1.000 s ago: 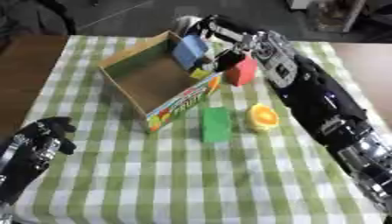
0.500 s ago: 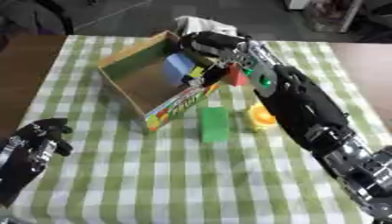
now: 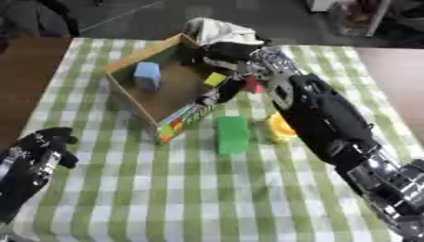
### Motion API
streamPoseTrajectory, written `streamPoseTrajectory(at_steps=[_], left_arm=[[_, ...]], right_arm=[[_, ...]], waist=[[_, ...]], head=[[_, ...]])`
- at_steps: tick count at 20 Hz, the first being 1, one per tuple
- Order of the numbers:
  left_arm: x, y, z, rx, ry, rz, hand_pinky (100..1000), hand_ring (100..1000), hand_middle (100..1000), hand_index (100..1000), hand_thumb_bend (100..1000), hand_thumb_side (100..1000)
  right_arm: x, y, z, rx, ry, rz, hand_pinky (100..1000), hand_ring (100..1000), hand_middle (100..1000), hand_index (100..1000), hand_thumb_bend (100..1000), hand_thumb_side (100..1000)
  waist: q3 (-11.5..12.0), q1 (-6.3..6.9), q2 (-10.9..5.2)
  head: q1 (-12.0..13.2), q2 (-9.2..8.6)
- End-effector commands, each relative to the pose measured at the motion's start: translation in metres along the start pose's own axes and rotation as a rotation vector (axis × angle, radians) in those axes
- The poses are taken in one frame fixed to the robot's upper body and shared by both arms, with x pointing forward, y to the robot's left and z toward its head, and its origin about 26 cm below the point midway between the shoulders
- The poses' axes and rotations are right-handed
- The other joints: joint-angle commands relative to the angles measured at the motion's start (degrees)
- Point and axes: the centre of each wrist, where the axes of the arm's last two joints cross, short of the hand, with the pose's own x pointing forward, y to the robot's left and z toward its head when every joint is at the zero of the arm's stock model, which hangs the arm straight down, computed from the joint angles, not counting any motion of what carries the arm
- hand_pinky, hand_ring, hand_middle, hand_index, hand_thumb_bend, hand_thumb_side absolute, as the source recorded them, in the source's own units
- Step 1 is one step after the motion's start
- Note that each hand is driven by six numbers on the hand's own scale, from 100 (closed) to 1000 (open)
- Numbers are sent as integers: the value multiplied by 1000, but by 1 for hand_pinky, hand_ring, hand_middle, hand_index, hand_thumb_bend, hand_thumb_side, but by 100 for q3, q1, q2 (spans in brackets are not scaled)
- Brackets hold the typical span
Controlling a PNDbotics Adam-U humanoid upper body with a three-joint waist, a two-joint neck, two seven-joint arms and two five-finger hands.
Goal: Pick up objects on the table and place them in the box.
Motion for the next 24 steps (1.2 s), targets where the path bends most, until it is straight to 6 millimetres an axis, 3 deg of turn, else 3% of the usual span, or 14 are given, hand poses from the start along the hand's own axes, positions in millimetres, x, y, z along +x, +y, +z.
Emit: streamPoseTrajectory(at_steps=[1, 5, 11, 17, 24], left_arm=[[8, 4, -2, 5, -25, -20, 580, 548, 653, 786, 109, 571], [7, 5, -1, 8, -18, -24, 579, 548, 653, 786, 110, 572], [6, 6, 1, 14, -13, -28, 580, 548, 653, 786, 109, 572], [6, 6, 1, 17, -12, -26, 580, 548, 654, 787, 105, 574], [6, 6, 1, 17, -13, -24, 581, 547, 654, 787, 103, 574]], right_arm=[[-22, -33, 21, -112, 69, -33, 778, 907, 830, 912, 365, 325], [-56, -38, 53, -218, 258, -141, 775, 917, 843, 907, 333, 314], [-95, -12, 86, -268, 542, -272, 780, 941, 884, 914, 296, 370], [-99, 16, 86, -142, 584, -321, 801, 966, 923, 944, 303, 456], [-93, 19, 76, -70, 544, -321, 802, 965, 918, 947, 303, 485]], waist=[[-20, 11, -82], [-67, -12, -86], [-105, -11, -69], [-112, 23, -49], [-95, 50, -49]], head=[[6, 26], [18, 26], [38, 26], [15, 26], [-16, 26]])
